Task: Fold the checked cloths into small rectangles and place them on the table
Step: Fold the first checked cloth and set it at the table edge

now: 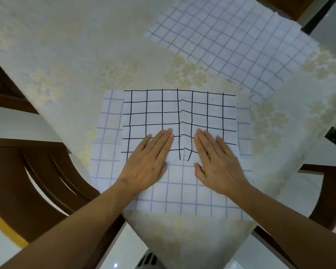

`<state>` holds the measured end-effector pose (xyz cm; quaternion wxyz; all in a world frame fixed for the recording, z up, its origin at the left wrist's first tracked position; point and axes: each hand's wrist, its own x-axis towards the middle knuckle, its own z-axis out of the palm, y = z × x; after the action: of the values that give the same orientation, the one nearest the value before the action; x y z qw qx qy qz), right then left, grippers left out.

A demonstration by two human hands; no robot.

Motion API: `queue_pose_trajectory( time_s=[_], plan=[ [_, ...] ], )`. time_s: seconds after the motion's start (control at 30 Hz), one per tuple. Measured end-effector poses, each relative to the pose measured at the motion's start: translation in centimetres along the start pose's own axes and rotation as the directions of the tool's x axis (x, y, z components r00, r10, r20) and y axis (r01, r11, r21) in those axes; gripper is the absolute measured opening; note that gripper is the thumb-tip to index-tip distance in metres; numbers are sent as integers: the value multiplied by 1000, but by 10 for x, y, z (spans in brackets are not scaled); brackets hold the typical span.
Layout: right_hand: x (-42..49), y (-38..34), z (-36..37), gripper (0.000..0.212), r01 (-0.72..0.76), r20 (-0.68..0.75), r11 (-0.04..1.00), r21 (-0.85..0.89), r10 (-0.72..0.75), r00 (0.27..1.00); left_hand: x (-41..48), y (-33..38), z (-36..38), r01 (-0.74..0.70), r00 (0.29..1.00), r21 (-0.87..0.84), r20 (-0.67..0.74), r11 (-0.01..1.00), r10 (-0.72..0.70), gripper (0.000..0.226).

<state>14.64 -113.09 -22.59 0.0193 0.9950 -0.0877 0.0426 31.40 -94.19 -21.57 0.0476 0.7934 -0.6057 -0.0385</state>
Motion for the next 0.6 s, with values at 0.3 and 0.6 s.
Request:
queue_pose_trajectory(
  time_s=[0.3, 0.6],
  plan=[
    [5, -6, 3, 61, -51, -138, 999, -12, 49, 989, 3, -3, -3, 53, 999, -17, 7, 998, -53, 68],
    [-17, 30, -1, 57, -2, -51, 996, -87, -3, 999, -10, -14, -8, -13, 999, 20, 50, 1000, 12, 54]
  ],
)
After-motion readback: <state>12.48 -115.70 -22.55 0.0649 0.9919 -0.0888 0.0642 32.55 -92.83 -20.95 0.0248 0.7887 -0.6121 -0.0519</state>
